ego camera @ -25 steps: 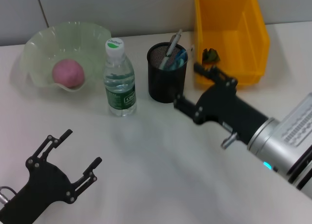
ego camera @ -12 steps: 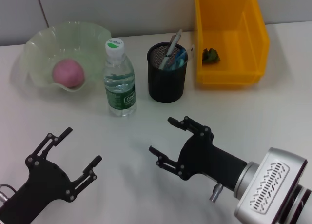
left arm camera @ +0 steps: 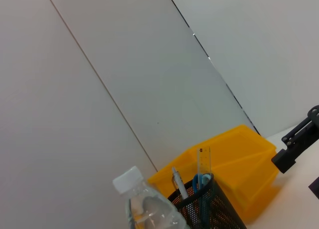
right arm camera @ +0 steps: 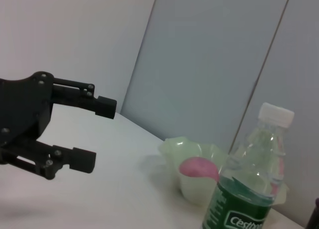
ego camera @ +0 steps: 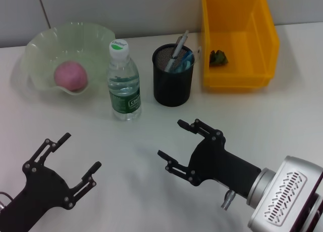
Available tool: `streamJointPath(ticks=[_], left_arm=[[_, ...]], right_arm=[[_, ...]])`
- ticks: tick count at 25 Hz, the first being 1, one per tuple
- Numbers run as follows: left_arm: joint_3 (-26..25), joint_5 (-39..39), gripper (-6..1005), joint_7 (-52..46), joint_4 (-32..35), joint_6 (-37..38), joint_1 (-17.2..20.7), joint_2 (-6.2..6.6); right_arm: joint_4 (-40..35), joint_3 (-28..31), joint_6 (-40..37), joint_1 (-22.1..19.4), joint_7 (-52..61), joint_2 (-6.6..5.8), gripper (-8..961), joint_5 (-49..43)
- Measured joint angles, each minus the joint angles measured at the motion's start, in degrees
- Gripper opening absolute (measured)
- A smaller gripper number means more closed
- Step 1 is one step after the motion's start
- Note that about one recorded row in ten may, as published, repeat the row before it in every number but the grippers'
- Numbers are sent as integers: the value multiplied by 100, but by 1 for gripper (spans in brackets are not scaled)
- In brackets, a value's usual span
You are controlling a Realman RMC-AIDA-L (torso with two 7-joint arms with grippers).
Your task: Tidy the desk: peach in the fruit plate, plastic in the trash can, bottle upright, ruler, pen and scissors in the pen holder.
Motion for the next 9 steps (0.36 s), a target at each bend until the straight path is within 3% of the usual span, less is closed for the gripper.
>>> streamJointPath(ticks=[9], left_arm=[[-46,1,783,0,-49,1,5,0]], right_arm=[[-22,123,105,-126,-38,-3,733,1]])
